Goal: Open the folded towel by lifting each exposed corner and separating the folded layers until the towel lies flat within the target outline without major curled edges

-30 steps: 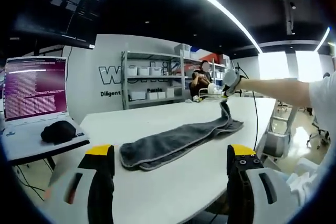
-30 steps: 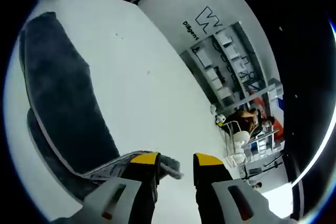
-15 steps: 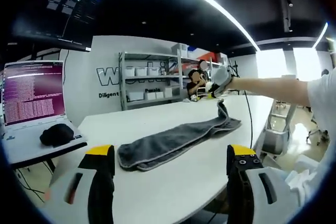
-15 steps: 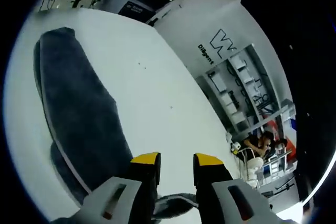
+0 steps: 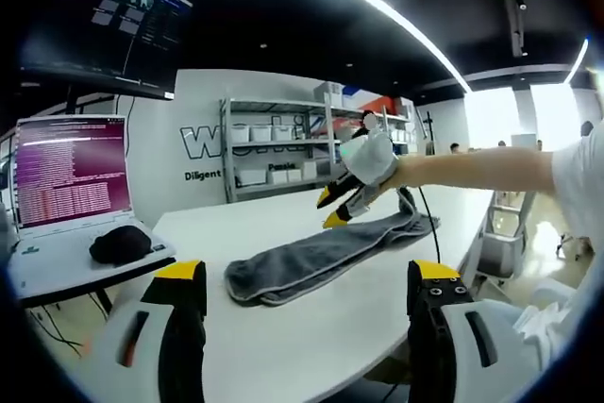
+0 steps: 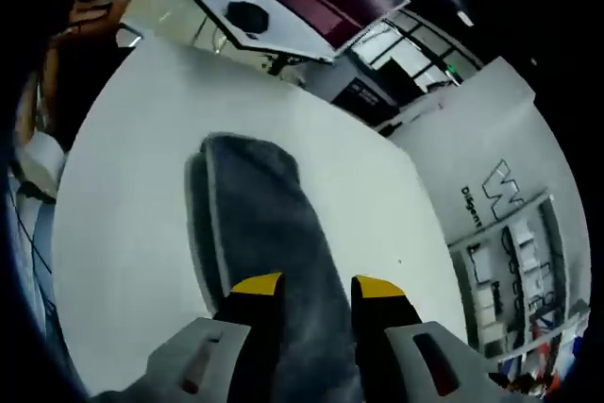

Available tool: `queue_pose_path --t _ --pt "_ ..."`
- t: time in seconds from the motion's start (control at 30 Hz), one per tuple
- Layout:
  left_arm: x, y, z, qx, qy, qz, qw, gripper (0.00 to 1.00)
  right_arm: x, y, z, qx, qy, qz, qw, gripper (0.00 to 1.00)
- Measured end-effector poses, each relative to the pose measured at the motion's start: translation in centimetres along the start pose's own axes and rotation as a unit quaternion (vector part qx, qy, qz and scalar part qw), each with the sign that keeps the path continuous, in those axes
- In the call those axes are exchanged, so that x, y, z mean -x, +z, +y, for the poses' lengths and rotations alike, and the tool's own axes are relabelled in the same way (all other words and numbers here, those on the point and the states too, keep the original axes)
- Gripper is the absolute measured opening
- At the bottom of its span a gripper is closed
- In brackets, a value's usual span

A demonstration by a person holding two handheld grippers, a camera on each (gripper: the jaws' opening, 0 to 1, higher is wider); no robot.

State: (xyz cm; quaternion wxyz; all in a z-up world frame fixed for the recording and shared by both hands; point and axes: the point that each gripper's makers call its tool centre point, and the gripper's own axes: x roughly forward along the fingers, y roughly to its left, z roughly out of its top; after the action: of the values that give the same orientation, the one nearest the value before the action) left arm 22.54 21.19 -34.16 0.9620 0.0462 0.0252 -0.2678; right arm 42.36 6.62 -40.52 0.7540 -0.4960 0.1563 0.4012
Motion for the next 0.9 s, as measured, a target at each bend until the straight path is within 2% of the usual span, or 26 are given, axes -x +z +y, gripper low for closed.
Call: queue_pose_path --t 0.1,0.33,0.47,0.6,0.67,0.9 --pt "0.9 -0.4 1.1 0.006 0.017 0.006 0.9998 0.86 -2.4 3.2 3.2 0.015 0.044 -0.019 0.9987 0.26" --pt "2.7 -0.5 2.2 0.006 0.053 0.004 0.9986 0.86 -6.7 6.2 7.1 0.027 0.084 -0.017 0.996 0.23" --pt "3.1 -0.6 2.5 0.002 0.053 0.006 0.9986 0.86 -7.5 6.4 8.4 0.041 0.094 -0.007 0.9947 0.22" --pt "3.3 -0.4 3.0 0.01 0.057 -0.001 0.9983 0.86 -8.3 6.3 8.5 0.032 0.096 -0.001 0.9949 0.21" --pt "3.3 -0.4 3.5 0.01 0.06 0.0 0.9981 0.86 -8.8 5.9 8.4 0.041 0.09 0.01 0.9951 0.19" --pt "3.6 -0.4 4.4 0.011 0.073 0.003 0.9973 0.86 -8.6 5.4 8.7 0.046 0.091 0.014 0.9947 0.09"
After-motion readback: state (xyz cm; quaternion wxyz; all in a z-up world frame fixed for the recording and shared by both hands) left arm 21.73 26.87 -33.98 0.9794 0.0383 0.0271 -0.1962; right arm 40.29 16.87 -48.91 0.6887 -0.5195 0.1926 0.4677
